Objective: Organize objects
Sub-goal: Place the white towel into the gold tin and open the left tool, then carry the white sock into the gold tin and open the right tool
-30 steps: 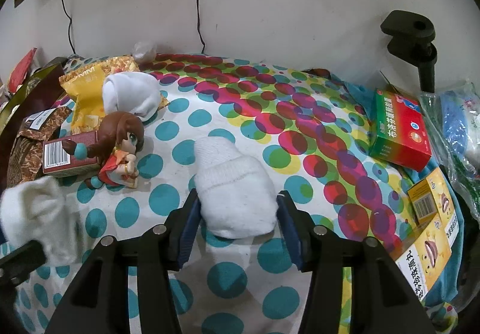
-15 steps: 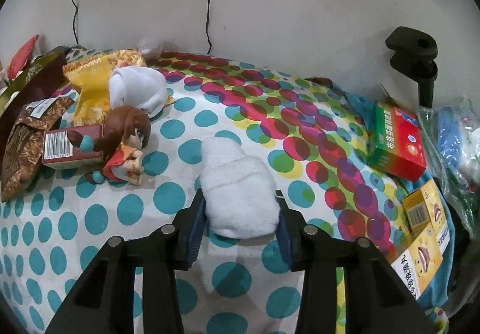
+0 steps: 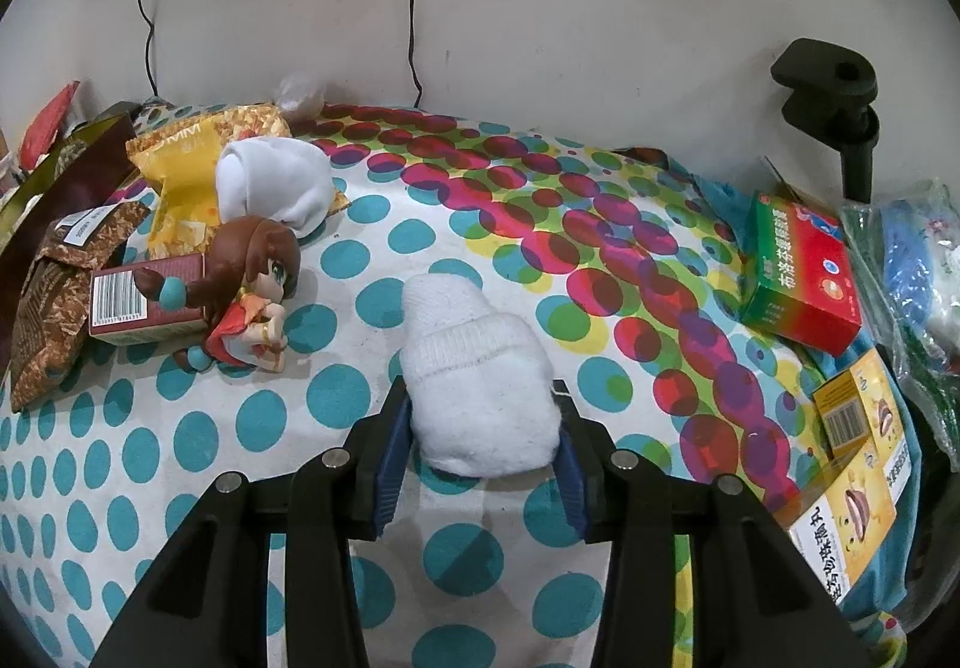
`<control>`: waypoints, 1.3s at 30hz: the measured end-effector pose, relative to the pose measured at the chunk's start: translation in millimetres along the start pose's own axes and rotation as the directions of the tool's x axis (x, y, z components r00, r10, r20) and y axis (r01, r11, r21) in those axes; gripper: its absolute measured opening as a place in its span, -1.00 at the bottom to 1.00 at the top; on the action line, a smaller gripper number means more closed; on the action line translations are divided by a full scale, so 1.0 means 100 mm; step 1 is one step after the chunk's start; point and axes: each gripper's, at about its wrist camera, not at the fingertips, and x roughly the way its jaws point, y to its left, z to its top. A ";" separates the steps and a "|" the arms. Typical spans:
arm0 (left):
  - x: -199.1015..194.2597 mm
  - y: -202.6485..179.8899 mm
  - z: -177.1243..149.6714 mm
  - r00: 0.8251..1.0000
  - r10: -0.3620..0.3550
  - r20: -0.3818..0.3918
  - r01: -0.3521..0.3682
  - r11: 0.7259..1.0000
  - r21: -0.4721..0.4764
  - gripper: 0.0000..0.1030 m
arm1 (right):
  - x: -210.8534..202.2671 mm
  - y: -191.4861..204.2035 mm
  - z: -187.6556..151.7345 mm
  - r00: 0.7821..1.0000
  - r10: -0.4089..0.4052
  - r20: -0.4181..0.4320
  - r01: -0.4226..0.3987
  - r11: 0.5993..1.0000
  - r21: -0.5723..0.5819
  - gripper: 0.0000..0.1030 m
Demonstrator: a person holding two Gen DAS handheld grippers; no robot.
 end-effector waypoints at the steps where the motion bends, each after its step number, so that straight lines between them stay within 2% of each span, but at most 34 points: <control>1: 0.05 0.02 0.04 1.000 0.007 -0.004 -0.007 1.000 0.008 -0.30 | 0.00 0.00 0.00 1.000 -0.002 0.000 0.002 1.000 -0.001 -0.21; 10: 0.37 -0.04 0.28 0.998 0.046 -0.037 -0.043 0.997 0.063 -0.26 | 0.00 0.00 0.00 1.000 -0.003 0.002 0.003 1.000 -0.002 -0.21; 15: 0.53 -0.05 0.33 0.995 0.060 -0.079 -0.056 0.997 0.059 -0.25 | 0.00 -0.02 0.00 1.000 0.006 0.001 -0.006 1.000 0.005 -0.21; 17: 0.54 -0.05 0.33 0.995 0.064 -0.078 -0.059 0.997 0.058 -0.16 | 0.00 -0.02 0.00 1.000 0.007 0.001 -0.007 1.000 0.006 -0.21; 21: 0.50 -0.07 0.32 0.995 0.072 -0.068 -0.068 0.996 0.064 0.07 | 0.00 -0.02 0.00 1.000 0.006 0.002 -0.006 1.000 0.005 -0.21; 25: 0.42 -0.10 0.30 0.997 0.056 -0.061 -0.052 0.996 0.073 0.16 | 0.00 -0.03 0.00 1.000 0.008 0.002 -0.008 1.000 0.006 -0.21; 33: 0.20 -0.10 0.18 0.997 0.073 -0.017 -0.072 0.995 0.063 0.17 | 0.00 -0.03 0.00 1.000 0.007 0.002 -0.007 1.000 0.004 -0.21; 37: -0.05 -0.09 0.01 0.997 0.070 0.029 -0.071 0.997 0.024 0.17 | 0.00 -0.03 0.00 1.000 0.004 0.003 -0.004 1.000 0.002 -0.21; 39: -0.19 -0.14 -0.13 0.997 0.053 0.052 -0.056 0.997 0.045 0.17 | 0.00 -0.03 0.00 1.000 0.004 0.003 -0.004 1.000 0.002 -0.21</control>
